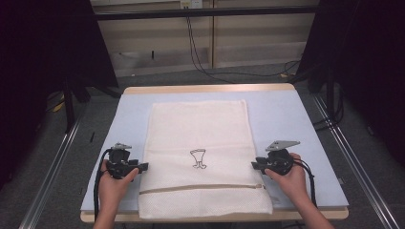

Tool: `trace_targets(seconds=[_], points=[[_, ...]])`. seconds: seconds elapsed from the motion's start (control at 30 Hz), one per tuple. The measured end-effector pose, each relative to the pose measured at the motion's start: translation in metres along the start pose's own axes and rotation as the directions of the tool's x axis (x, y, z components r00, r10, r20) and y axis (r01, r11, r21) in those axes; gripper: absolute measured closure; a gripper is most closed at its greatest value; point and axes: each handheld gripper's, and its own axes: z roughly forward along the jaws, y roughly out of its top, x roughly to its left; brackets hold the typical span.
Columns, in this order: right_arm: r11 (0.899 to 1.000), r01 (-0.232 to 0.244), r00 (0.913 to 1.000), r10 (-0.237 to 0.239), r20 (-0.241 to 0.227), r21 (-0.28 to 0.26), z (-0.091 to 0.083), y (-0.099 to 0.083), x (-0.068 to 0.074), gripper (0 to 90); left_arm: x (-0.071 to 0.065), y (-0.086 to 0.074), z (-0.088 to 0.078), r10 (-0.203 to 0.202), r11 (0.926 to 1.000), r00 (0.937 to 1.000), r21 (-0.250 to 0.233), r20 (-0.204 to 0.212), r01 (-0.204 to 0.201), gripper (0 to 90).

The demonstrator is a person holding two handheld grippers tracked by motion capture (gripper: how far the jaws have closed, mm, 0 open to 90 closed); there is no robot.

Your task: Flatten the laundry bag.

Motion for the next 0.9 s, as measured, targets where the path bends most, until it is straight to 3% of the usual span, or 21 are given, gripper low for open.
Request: trace_targets(seconds=[0.13,0.17,0.27,0.47,0.67,0.9], points=[[1.000,-0.018,0.9996,0.018,-0.021,0.012,0.000,0.001,0.000,82.1,-0.005,0.001,0.001,0.013,0.9997,0.9998,0.019,0.014,-0.013,67.8],[1.000,-0.006,0.9997,0.006,-0.026,0.005,0.001,0.002,0.000,85.9,-0.005,0.002,0.002,0.027,0.9992,0.9995,0.028,0.016,-0.027,76.6],[1.000,0.000,0.9999,0.000,-0.016,0.006,0.000,0.005,0.001,87.7,-0.006,0.006,0.003,0.022,0.9994,0.9995,0.025,0.025,-0.022,85.2],[0.999,-0.013,0.9996,0.014,0.024,-0.033,-0.005,0.010,-0.007,87.8,-0.003,0.020,0.011,0.016,0.9999,0.9998,-0.002,0.013,-0.016,87.1],[0.998,-0.033,0.9990,0.034,0.029,-0.045,-0.003,0.015,-0.016,87.6,-0.001,0.037,0.019,0.007,0.9996,1.0000,-0.026,-0.002,-0.007,87.0],[0.998,-0.029,0.9980,0.032,0.054,-0.056,0.003,0.017,-0.024,87.3,0.001,0.040,0.028,-0.014,0.9995,0.9998,-0.027,0.015,0.015,86.7]])
